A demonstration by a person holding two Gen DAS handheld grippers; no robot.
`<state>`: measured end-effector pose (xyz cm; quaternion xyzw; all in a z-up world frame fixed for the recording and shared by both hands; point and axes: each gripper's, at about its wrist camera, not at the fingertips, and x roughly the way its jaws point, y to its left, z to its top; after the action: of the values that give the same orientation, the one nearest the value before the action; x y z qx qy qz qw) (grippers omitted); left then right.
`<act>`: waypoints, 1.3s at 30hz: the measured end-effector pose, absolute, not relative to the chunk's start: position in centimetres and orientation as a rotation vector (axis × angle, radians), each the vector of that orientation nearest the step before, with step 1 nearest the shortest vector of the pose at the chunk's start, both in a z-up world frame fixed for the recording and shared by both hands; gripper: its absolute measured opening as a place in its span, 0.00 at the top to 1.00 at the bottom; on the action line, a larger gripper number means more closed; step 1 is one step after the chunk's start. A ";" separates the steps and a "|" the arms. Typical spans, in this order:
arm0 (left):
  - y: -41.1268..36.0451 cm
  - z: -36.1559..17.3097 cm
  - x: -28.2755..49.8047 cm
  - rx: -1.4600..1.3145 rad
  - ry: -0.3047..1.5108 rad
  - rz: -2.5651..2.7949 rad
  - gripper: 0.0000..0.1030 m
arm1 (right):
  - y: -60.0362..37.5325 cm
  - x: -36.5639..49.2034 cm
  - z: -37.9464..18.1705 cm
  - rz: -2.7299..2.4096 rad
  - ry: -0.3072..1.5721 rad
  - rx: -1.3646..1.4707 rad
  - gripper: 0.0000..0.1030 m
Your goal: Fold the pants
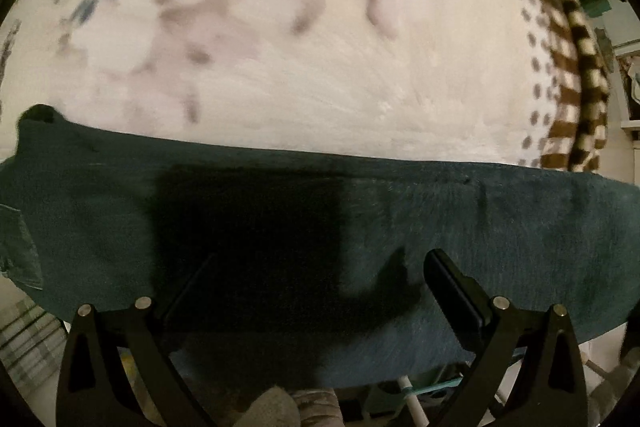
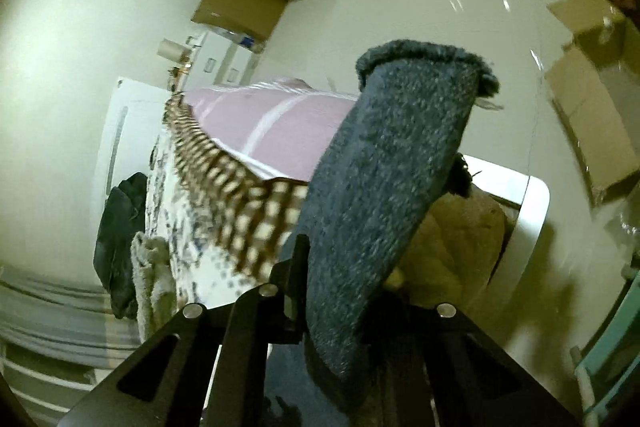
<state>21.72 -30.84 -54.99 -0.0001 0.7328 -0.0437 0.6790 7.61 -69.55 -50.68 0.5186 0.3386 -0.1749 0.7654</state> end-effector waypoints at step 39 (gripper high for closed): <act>-5.4 -54.1 19.9 -0.279 1.618 -0.025 0.10 | -29.8 12.3 -49.6 0.081 1.355 0.479 0.26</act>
<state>19.87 -5.37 -54.13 -0.1242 0.7211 -0.0112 0.6815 12.30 -29.77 -49.58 0.2193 0.6206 0.0372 0.7520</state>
